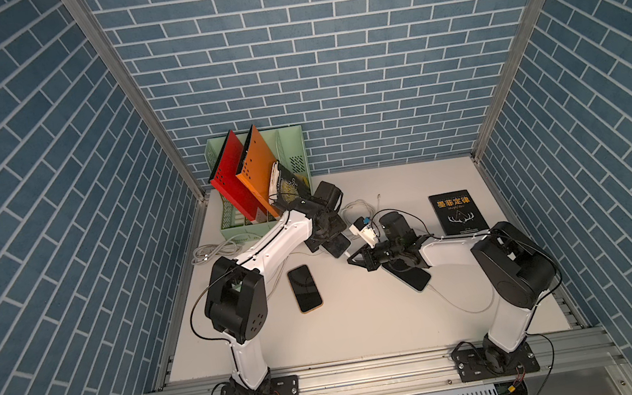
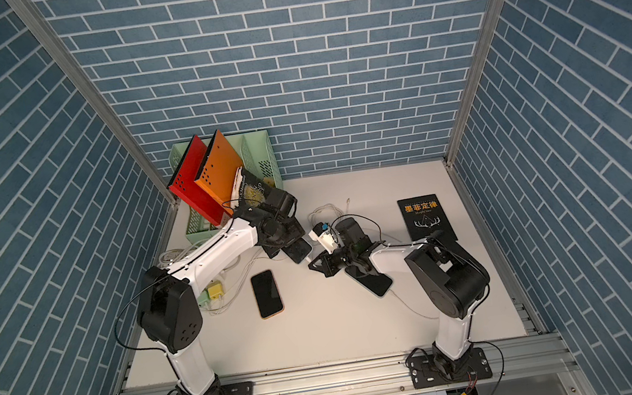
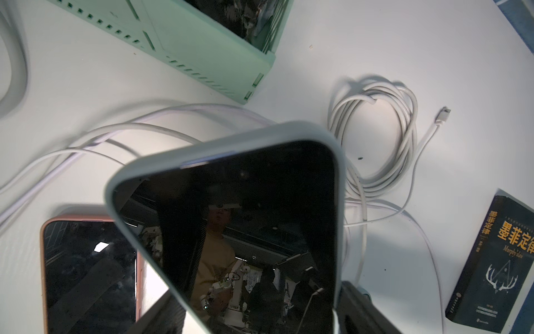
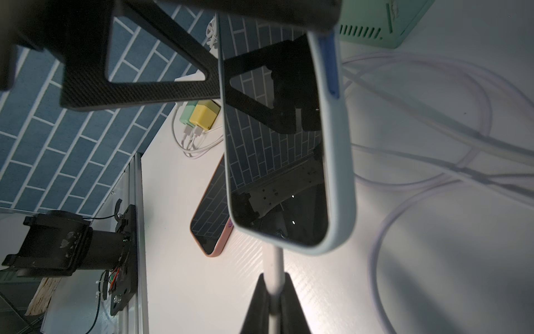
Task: Unplug the charging cable from the phone
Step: Remove the charging cable from the phone.
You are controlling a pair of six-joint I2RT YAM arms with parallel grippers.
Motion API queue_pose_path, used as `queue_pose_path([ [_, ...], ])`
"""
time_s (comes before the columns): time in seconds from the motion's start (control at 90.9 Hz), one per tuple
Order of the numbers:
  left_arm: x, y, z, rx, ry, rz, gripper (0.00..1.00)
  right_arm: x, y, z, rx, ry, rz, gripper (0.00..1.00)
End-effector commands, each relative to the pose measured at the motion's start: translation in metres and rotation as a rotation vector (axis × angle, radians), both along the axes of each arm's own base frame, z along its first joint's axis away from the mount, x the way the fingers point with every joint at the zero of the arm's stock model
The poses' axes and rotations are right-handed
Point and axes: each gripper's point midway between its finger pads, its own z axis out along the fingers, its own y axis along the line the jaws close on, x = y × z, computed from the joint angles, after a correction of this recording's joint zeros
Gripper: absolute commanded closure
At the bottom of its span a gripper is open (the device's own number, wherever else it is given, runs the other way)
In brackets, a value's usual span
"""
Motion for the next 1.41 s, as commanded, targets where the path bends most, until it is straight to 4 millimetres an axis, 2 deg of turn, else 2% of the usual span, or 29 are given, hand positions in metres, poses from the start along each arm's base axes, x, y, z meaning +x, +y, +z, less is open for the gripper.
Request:
queue_pose_path([
  [0.0, 0.018, 0.031, 0.029, 0.028, -0.104, 0.083, 0.56, -0.009, -0.004, -0.016, -0.048, 0.047, 0.02, 1.0],
  [0.385, 0.019, 0.044, 0.031, 0.037, -0.108, 0.106, 0.56, -0.009, -0.003, -0.012, -0.042, 0.039, 0.022, 1.0],
  [0.495, 0.016, 0.048, 0.03, 0.036, -0.108, 0.109, 0.55, 0.005, 0.0, 0.002, -0.033, 0.007, -0.005, 1.0],
  [0.572, 0.011, 0.052, 0.027, 0.041, -0.101, 0.112, 0.55, 0.033, -0.003, 0.016, -0.04, -0.032, -0.075, 1.0],
  [0.671, 0.004, 0.055, 0.023, 0.039, -0.097, 0.117, 0.55, 0.086, -0.018, 0.043, -0.02, -0.074, -0.217, 1.0],
  [0.803, -0.006, 0.058, 0.016, 0.028, -0.087, 0.117, 0.55, 0.156, -0.059, 0.08, 0.044, -0.137, -0.403, 1.0],
  [0.913, -0.015, 0.063, 0.013, 0.02, -0.086, 0.125, 0.55, 0.2, -0.095, 0.088, 0.03, -0.18, -0.529, 1.0],
  [1.023, -0.021, 0.063, 0.008, 0.004, -0.076, 0.123, 0.55, 0.23, -0.121, 0.071, 0.001, -0.161, -0.605, 1.0],
  [1.122, -0.026, 0.059, 0.003, -0.014, -0.064, 0.111, 0.55, 0.246, -0.135, 0.047, -0.016, -0.111, -0.64, 1.0],
  [1.199, -0.028, 0.055, 0.001, -0.02, -0.056, 0.096, 0.55, 0.254, -0.146, 0.029, -0.028, -0.08, -0.673, 1.0],
  [1.397, -0.033, 0.035, -0.006, -0.028, -0.034, 0.031, 0.55, 0.27, -0.183, 0.001, -0.041, -0.013, -0.789, 0.95],
])
